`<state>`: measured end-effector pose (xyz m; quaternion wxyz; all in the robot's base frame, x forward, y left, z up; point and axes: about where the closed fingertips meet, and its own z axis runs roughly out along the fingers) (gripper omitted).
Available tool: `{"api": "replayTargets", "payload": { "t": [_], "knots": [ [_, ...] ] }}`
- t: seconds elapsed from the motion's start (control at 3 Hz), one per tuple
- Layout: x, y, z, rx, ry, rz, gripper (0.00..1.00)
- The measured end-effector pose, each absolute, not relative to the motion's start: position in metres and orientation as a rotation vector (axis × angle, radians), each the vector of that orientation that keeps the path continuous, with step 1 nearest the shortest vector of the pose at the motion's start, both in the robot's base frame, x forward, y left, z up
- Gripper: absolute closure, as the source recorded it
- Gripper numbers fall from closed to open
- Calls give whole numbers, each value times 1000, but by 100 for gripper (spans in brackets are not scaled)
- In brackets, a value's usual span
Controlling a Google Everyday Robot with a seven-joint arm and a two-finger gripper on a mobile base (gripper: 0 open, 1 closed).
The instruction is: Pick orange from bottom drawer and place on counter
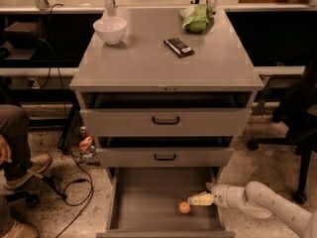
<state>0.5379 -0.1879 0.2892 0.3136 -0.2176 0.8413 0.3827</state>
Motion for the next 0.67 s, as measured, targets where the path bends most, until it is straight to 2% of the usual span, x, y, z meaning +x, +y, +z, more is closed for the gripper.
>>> {"api": "replayTargets", "payload": {
  "t": [0.67],
  "knots": [
    [544, -175, 261, -671, 2129, 975, 0]
  ]
}}
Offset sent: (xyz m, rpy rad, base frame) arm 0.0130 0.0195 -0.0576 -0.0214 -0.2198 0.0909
